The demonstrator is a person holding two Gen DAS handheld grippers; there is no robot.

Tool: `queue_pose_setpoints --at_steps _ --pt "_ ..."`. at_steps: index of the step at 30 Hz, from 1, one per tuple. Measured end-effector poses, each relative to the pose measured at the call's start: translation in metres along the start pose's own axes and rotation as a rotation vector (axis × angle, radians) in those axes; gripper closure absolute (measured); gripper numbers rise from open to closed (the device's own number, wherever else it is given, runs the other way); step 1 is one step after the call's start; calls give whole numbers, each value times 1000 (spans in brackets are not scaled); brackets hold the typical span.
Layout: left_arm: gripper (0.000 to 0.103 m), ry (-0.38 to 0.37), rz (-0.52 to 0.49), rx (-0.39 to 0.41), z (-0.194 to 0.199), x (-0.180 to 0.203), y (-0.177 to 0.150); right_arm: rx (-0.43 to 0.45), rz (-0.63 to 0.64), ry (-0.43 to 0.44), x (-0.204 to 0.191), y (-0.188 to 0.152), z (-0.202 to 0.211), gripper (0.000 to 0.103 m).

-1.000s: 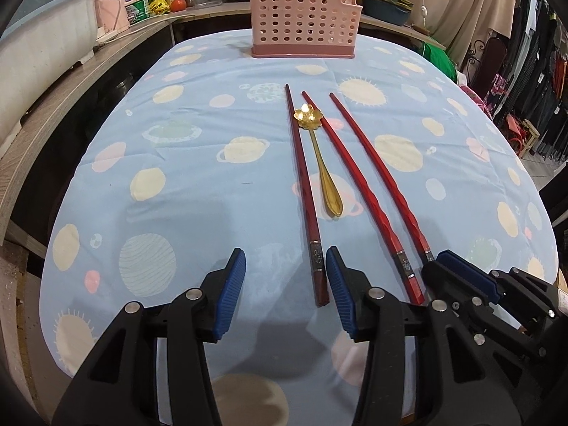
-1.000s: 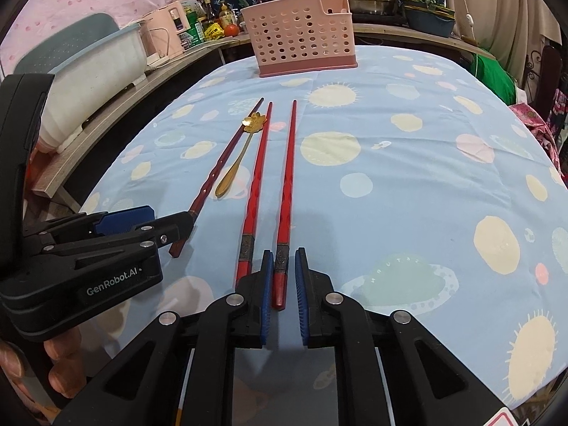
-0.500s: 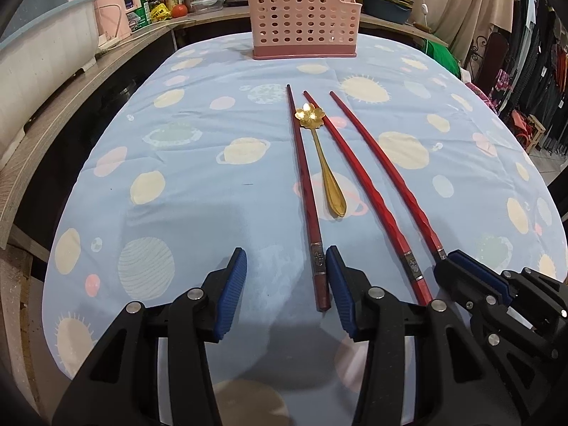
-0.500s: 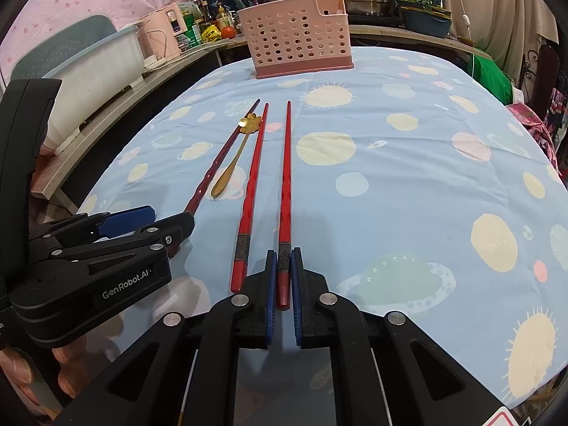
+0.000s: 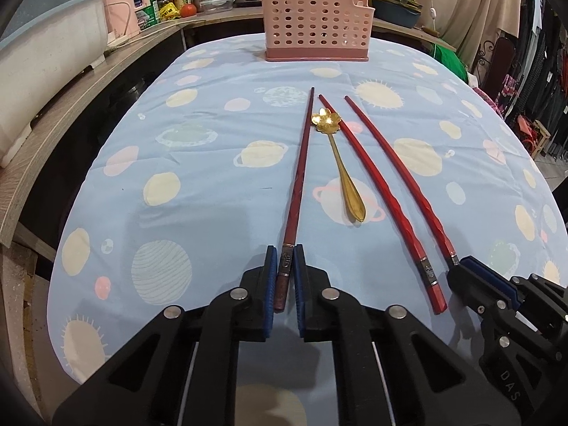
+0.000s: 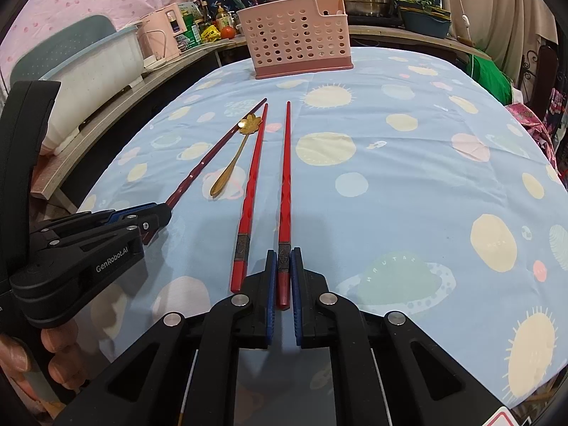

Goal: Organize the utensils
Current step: 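Lift both chopsticks and carry them over the pink basket with both grippers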

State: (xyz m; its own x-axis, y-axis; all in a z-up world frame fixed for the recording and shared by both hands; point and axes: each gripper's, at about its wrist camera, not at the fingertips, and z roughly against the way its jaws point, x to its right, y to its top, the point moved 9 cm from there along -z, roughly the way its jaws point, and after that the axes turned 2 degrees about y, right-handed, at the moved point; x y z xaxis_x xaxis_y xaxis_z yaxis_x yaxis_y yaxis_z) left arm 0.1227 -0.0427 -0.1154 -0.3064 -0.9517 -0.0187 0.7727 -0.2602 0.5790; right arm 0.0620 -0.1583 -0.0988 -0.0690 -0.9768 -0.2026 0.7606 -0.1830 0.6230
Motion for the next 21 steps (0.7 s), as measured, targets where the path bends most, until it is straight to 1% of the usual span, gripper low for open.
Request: queue_pose_setpoints --at_steps 10,15,21 --pt "96 11 31 -18 1 -12 2 8 -30 -10 11 6 4 96" --pt "96 12 53 -23 3 -20 5 35 -45 -13 16 16 12 96" --pt "96 0 76 -8 13 -26 17 75 -63 -3 19 31 25 96"
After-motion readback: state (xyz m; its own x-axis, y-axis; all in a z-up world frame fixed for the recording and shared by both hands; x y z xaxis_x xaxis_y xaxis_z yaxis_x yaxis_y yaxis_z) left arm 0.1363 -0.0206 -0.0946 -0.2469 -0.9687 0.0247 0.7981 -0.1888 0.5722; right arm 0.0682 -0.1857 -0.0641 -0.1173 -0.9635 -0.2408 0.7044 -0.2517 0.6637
